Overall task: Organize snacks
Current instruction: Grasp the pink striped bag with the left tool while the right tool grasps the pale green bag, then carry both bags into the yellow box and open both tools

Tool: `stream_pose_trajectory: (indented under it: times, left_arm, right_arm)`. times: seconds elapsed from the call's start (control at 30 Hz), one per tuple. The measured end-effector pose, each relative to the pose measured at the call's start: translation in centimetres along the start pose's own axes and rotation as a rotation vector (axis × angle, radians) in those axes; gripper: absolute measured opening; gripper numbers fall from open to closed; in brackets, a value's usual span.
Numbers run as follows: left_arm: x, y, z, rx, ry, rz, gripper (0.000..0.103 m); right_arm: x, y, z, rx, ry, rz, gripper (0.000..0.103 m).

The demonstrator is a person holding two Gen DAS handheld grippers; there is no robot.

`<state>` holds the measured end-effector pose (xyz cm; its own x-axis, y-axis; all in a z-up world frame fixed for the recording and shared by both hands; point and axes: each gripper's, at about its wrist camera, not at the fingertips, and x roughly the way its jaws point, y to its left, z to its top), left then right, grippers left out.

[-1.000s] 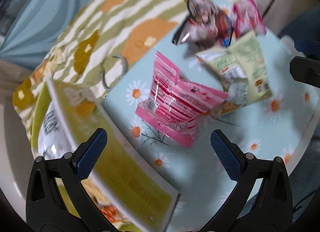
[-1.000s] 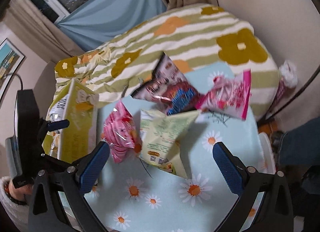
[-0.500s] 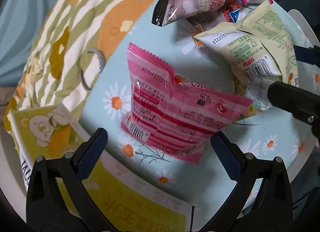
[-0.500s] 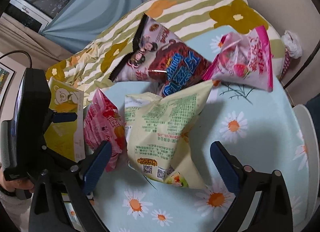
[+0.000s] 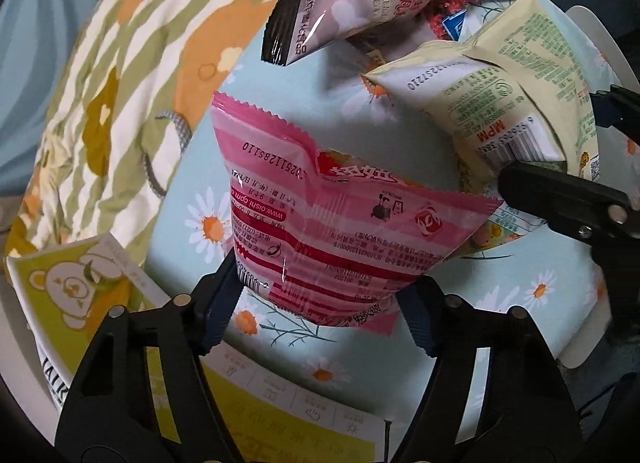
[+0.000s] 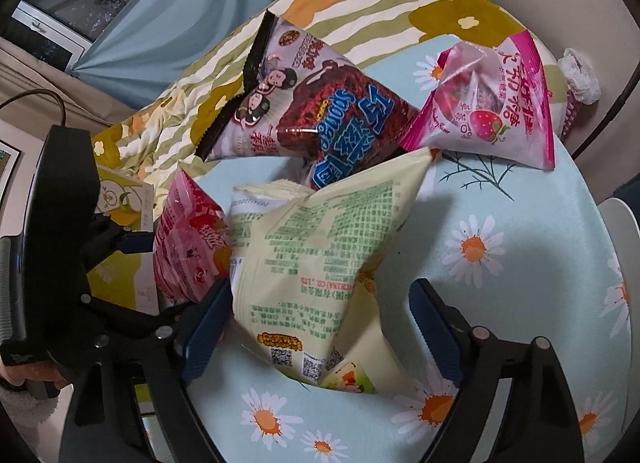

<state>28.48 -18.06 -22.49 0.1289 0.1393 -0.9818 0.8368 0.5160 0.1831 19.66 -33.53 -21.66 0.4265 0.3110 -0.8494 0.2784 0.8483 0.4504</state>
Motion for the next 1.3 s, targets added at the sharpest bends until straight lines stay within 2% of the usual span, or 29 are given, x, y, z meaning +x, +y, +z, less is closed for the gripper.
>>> stream_pose_trajectory:
  times: [0.1,0.23,0.43,0.5,0.67,1.03,1.13,1.3]
  left_arm:
    - [-0.2,-0.3,-0.3,-0.004,-0.006,-0.009,0.069]
    - [-0.3,-0.8,-0.8,-0.02,-0.002,-0.018,0.069]
    - [-0.4,-1.1,-1.8,-0.099,0.006,-0.026,0.069]
    - [-0.5,-1.1,-2.2,-0.13,0.006,-0.023,0.069]
    - [-1.1,-1.2,-3.1,-0.214,-0.021,-0.019,0.069]
    - [-5.1,-3.2,-4.5,-0.37,-0.133,-0.025,0.069]
    - [-7.0,-3.8,-5.1,-0.409,-0.177,0.01,0.069]
    - [-10.5,-3.6,-6.4,-0.508,-0.265,-0.001,0.069]
  right_arm:
    - [0.2,0.0,-0.2,-0.01,0.01,-0.006,0.078]
    - [0.5,0.1,-0.4,-0.019,0.018,0.004,0.078]
    - [1.2,0.4,-0.5,-0.053,0.036,0.025,0.072]
    - [1.3,0.5,-0.5,-0.066,0.045,0.039,0.063]
    - [0.7,0.4,-0.6,-0.113,0.044,0.049,0.056]
    - [-5.1,0.4,-0.3,-0.231,-0.009,0.042,0.053]
    - [-7.0,0.4,0.1,-0.28,-0.024,0.036,0.053]
    - [-9.7,1.3,1.2,-0.353,-0.051,0.044,0.053]
